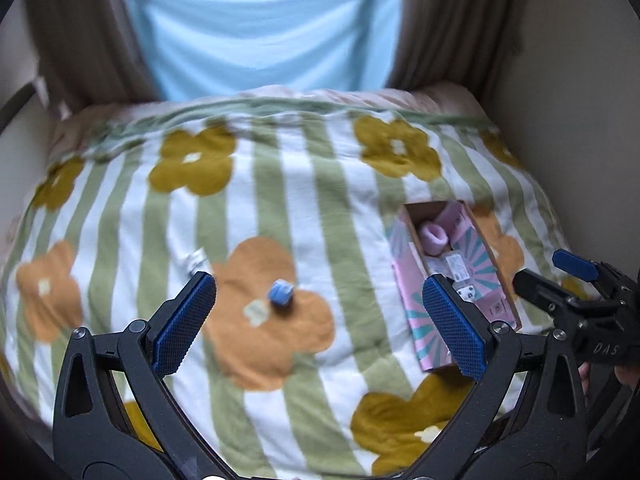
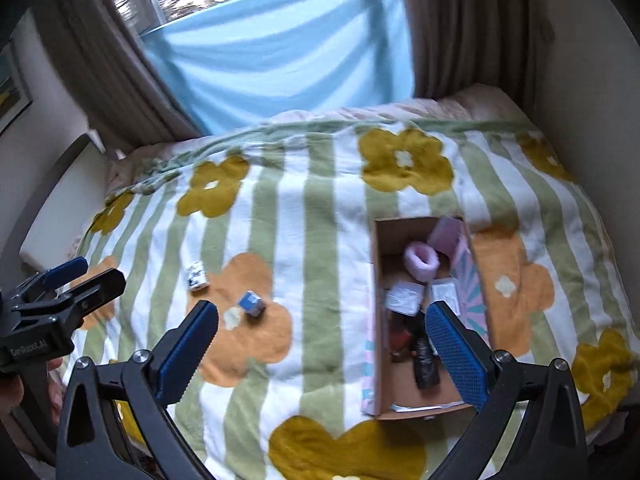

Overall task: Organize objects
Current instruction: 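Withdraw both tools from the box toward the tissue pack and blue cube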

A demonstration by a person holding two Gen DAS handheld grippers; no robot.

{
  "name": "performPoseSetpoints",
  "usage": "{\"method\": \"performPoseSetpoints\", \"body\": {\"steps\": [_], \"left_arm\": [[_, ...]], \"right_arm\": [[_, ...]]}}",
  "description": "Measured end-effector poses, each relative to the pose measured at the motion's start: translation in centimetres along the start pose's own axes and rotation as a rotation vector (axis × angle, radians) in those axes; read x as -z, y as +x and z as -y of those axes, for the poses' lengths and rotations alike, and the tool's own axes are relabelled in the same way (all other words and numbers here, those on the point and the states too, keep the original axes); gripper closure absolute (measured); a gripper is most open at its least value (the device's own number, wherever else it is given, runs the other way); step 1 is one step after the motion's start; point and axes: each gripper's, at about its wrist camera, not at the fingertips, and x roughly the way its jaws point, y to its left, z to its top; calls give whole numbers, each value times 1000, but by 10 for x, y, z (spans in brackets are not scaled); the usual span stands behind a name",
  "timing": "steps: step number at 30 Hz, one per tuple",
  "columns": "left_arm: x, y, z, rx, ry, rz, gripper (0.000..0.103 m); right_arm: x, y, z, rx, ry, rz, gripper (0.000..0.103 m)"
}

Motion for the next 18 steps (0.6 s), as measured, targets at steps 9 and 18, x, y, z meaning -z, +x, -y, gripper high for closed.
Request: {"method": "performPoseSetpoints", "body": {"steps": [9,18], "left_arm": [[39,-43,-68,-104,-113,70,0],[46,-54,-101,-95,-185,76,0]], "right_arm": [[11,-7,-54,23,-102,34,0],[11,-4,-79,-18,-133,25,0]]}}
